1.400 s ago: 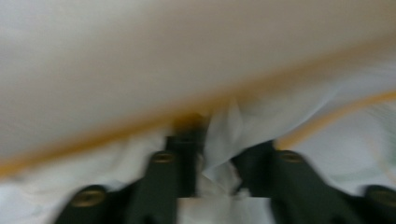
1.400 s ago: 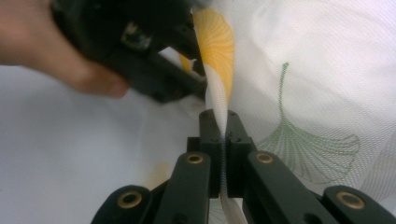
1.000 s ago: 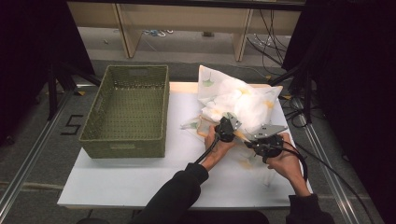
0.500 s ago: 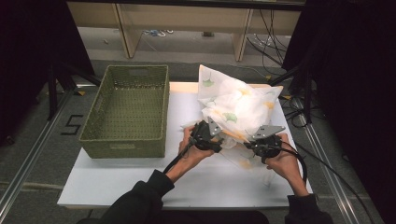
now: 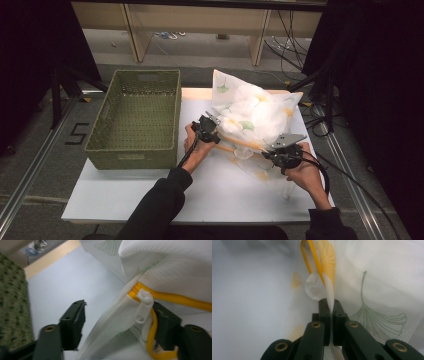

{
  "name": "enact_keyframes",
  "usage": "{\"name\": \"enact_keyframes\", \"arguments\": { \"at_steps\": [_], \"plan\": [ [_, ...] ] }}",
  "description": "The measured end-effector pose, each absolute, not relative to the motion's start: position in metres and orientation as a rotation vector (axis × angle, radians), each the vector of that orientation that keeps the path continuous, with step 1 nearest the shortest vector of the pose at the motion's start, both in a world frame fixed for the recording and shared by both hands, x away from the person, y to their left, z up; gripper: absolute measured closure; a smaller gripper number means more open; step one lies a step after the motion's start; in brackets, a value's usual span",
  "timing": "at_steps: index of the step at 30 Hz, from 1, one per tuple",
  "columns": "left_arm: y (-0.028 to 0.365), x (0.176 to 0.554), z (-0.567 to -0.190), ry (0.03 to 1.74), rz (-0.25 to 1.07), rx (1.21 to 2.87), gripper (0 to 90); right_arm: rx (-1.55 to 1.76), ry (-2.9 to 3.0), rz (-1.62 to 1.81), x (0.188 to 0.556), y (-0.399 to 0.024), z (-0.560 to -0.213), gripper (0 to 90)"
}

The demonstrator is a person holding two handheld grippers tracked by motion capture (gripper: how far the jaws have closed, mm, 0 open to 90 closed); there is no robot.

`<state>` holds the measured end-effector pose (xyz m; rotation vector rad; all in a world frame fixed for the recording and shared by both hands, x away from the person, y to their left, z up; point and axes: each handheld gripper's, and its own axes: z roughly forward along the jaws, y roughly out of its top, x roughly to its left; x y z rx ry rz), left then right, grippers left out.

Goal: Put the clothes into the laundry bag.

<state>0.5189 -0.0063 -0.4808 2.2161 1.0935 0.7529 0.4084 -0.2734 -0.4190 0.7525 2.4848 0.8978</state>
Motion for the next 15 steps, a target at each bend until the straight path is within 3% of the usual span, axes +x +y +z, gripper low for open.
{"name": "enact_keyframes", "arguments": {
  "at_steps": [3, 5, 15],
  "plan": [
    [-0.009, 0.513, -0.483, 1.041, 0.648, 2.243, 75.9, 0.748, 2.48, 0.899, 0.41, -0.274, -0.419, 89.5],
    [-0.01, 0.502, -0.479, 0.988, 0.624, 2.259, 81.8, 0.751, 2.485, 0.892, 0.409, -0.274, -0.419, 89.5],
    [0.022, 0.43, -0.448, 0.809, 0.472, 2.253, 85.2, 0.747, 2.498, 0.88, 0.409, -0.272, -0.42, 89.5]
  ]
}}
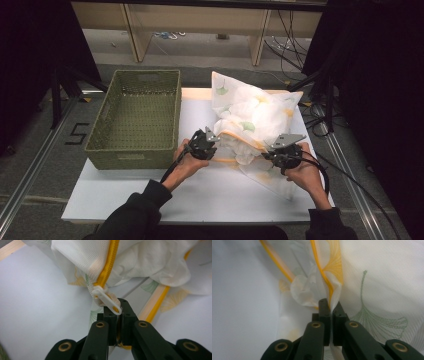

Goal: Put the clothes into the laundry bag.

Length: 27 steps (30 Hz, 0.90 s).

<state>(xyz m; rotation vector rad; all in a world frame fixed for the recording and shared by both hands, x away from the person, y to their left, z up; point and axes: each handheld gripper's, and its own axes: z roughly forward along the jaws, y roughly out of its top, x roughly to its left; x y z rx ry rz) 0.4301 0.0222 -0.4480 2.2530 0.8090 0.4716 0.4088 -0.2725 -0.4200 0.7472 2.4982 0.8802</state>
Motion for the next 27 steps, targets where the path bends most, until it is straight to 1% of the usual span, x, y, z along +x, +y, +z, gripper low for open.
{"name": "enact_keyframes", "arguments": {
  "at_steps": [2, 6, 9, 12, 14, 16, 18, 19, 21, 22, 24, 25, 27],
  "plan": [
    [0.033, 0.422, -0.448, 0.832, 0.413, 2.225, 85.1, 0.752, 2.519, 0.869, 0.408, -0.27, -0.422, 89.5],
    [0.047, 0.408, -0.453, 0.835, 0.353, 2.218, 84.9, 0.741, 2.528, 0.867, 0.408, -0.264, -0.427, 89.5],
    [0.053, 0.395, -0.456, 0.816, 0.331, 2.219, 84.8, 0.728, 2.549, 0.858, 0.409, -0.263, -0.43, 89.4],
    [0.056, 0.385, -0.454, 0.803, 0.286, 2.214, 84.8, 0.731, 2.562, 0.851, 0.409, -0.26, -0.434, 89.4],
    [0.059, 0.378, -0.447, 0.79, 0.234, 2.181, 85.0, 0.725, 2.564, 0.843, 0.409, -0.258, -0.435, 89.4],
    [0.062, 0.369, -0.437, 0.759, 0.223, 2.154, 85.0, 0.699, 2.571, 0.846, 0.41, -0.258, -0.436, 89.4],
    [0.067, 0.365, -0.431, 0.741, 0.251, 2.145, 84.5, 0.69, 2.569, 0.844, 0.41, -0.259, -0.435, 89.4],
    [0.069, 0.366, -0.433, 0.775, 0.273, 2.144, 82.9, 0.691, 2.571, 0.846, 0.409, -0.259, -0.435, 89.3],
    [0.073, 0.371, -0.44, 0.807, 0.267, 2.151, 75.4, 0.698, 2.573, 0.852, 0.409, -0.258, -0.435, 89.4],
    [0.073, 0.374, -0.448, 0.882, 0.253, 2.141, 70.6, 0.688, 2.572, 0.854, 0.409, -0.258, -0.436, 89.3],
    [0.074, 0.38, -0.457, 0.941, 0.262, 2.156, 55.4, 0.679, 2.582, 0.84, 0.408, -0.255, -0.436, 89.3],
    [0.073, 0.382, -0.461, 0.964, 0.258, 2.156, 51.0, 0.671, 2.583, 0.839, 0.408, -0.255, -0.436, 89.3],
    [0.071, 0.384, -0.466, 0.971, 0.252, 2.167, 48.3, 0.677, 2.587, 0.845, 0.407, -0.254, -0.436, 89.3]
  ]
}}
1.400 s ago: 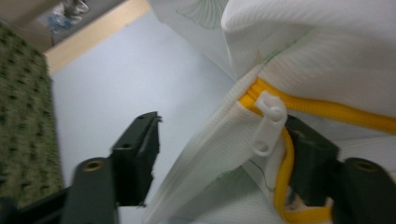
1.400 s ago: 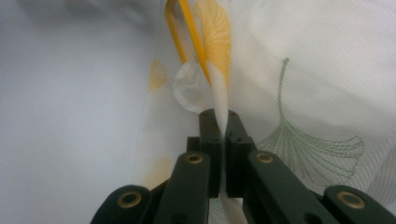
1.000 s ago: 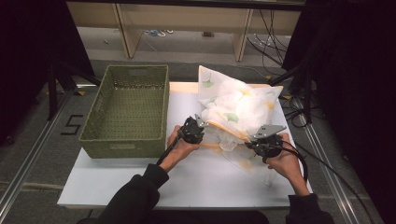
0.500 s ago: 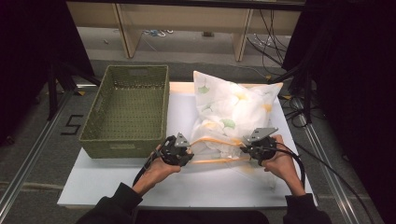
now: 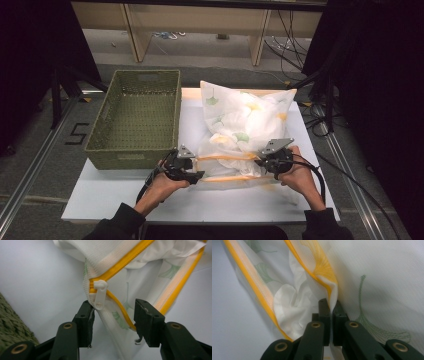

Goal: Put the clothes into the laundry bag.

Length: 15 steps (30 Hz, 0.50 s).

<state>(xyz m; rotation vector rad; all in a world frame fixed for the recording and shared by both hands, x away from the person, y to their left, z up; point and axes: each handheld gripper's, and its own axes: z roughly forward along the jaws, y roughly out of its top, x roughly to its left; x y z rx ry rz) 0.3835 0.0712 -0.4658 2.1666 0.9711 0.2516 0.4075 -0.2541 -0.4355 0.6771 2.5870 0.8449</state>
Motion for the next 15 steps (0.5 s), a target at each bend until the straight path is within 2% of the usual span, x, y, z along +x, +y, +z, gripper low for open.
{"name": "enact_keyframes", "arguments": {
  "at_steps": [2, 4, 6, 8, 10, 12, 15],
  "plan": [
    [0.068, 0.386, -0.468, 0.962, 0.258, 2.179, 42.6, 0.681, 2.596, 0.842, 0.407, -0.254, -0.436, 89.3],
    [0.065, 0.388, -0.471, 0.965, 0.252, 2.191, 43.6, 0.655, 2.598, 0.845, 0.405, -0.254, -0.435, 89.3],
    [0.064, 0.389, -0.473, 0.941, 0.229, 2.215, 52.6, 0.669, 2.602, 0.841, 0.402, -0.252, -0.433, 89.3],
    [0.063, 0.385, -0.473, 0.901, 0.251, 2.222, 66.0, 0.66, 2.634, 0.845, 0.401, -0.252, -0.432, 89.3],
    [0.061, 0.381, -0.471, 0.857, 0.268, 2.233, 75.6, 0.656, 2.659, 0.847, 0.402, -0.25, -0.434, 89.3],
    [0.061, 0.377, -0.468, 0.833, 0.264, 2.236, 80.7, 0.638, 2.67, 0.84, 0.406, -0.247, -0.44, 89.3],
    [0.061, 0.373, -0.466, 0.795, 0.267, 2.262, 83.0, 0.676, 2.678, 0.786, 0.411, -0.239, -0.451, 89.3]
  ]
}}
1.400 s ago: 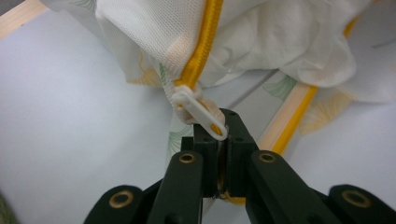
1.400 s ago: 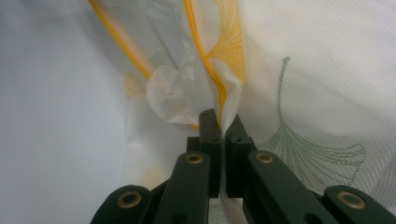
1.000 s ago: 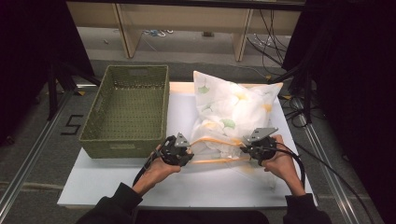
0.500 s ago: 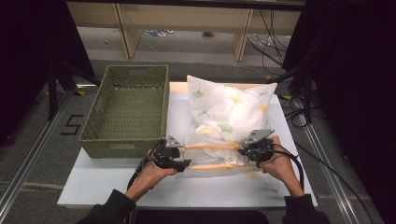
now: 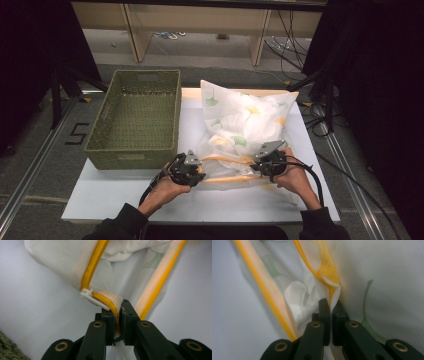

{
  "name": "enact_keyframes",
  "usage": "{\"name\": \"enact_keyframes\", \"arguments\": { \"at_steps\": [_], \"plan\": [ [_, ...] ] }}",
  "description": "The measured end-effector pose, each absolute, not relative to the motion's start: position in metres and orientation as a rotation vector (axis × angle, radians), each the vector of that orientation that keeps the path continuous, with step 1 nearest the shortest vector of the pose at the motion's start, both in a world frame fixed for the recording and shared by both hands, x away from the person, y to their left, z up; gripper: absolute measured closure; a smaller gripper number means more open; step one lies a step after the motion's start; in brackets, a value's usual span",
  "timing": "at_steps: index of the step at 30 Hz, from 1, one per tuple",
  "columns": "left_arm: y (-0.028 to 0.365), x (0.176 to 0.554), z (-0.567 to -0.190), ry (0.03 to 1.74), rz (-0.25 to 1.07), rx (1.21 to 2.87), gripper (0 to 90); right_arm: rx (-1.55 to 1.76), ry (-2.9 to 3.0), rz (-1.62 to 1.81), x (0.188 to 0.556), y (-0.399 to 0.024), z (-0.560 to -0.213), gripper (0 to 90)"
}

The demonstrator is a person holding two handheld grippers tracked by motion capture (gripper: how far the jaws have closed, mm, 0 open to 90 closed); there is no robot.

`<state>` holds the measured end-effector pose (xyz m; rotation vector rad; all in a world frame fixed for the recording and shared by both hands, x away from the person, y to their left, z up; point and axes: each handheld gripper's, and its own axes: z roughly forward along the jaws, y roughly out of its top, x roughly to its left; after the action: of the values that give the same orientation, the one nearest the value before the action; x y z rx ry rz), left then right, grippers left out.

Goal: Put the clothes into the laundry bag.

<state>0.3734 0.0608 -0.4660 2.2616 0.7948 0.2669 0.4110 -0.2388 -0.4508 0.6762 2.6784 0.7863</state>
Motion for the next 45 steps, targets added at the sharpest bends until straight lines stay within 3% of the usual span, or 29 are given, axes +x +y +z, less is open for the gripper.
{"name": "enact_keyframes", "arguments": {
  "at_steps": [17, 23, 36, 45],
  "plan": [
    [0.057, 0.379, -0.468, 0.803, 0.28, 2.255, 82.3, 0.698, 2.404, 0.747, 0.478, -0.237, -0.465, 89.6],
    [0.059, 0.378, -0.467, 0.818, 0.297, 2.234, 79.0, 0.679, 2.438, 0.761, 0.467, -0.243, -0.453, 89.5],
    [0.066, 0.376, -0.461, 0.817, 0.338, 2.22, 81.9, 0.603, 2.462, 0.799, 0.412, -0.258, -0.42, 89.7],
    [0.069, 0.374, -0.46, 0.819, 0.34, 2.209, 80.8, 0.598, 2.522, 0.77, 0.39, -0.262, -0.436, 89.8]
  ]
}}
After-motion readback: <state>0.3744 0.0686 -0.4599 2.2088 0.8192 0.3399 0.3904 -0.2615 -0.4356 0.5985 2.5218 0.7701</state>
